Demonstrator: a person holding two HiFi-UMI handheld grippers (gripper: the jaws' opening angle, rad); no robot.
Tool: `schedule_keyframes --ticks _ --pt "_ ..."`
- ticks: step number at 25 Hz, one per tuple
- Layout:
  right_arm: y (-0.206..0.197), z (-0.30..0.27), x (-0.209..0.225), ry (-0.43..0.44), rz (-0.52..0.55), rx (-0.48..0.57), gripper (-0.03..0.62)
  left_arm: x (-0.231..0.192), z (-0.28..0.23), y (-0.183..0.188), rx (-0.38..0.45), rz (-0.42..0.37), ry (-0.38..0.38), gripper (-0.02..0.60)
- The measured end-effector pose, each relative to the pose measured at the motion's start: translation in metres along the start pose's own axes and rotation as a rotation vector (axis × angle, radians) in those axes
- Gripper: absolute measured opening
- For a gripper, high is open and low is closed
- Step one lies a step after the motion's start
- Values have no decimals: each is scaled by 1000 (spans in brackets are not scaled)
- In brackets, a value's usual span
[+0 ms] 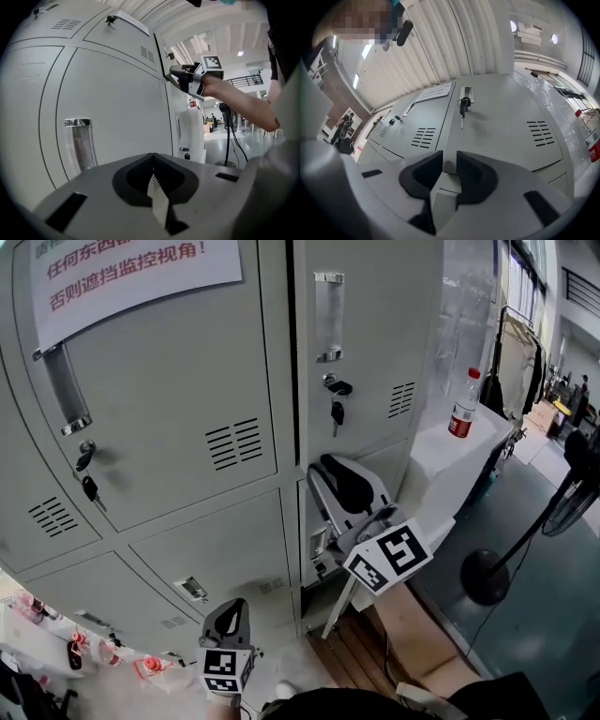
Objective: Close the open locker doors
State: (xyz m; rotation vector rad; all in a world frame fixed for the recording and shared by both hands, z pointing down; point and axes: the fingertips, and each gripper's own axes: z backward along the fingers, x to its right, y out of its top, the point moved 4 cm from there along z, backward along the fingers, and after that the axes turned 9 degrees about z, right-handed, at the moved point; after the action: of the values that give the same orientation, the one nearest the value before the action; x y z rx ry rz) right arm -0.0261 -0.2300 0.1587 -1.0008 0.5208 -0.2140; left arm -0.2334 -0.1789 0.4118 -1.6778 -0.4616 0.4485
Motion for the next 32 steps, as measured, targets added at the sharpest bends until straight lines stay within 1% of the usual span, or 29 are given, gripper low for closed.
schedule_keyframes --ticks 9,13,15,19,26,28,32 --pt "-13 -21 2 -27 9 -31 87 -12 -8 -8 -25 12 -42 8" --pt "-15 -22 5 -42 6 -24 77 -12 -11 -10 -41 15 -60 8" --pt "-15 -21 5 -41 5 -20 75 -13 -12 -11 -35 14 -59 8" --pt "-15 -20 3 -23 13 -25 77 -9 -15 -13 -55 26 -79 8" --pt "-26 0 6 -24 1 -64 77 4 -25 -13 -54 20 -101 8" --pt "-31 11 7 -28 -2 -85 77 11 -27 -16 -69 25 -117 8" --pt "-45 36 10 -49 -12 -138 77 25 -36 -19 -66 22 -155 8"
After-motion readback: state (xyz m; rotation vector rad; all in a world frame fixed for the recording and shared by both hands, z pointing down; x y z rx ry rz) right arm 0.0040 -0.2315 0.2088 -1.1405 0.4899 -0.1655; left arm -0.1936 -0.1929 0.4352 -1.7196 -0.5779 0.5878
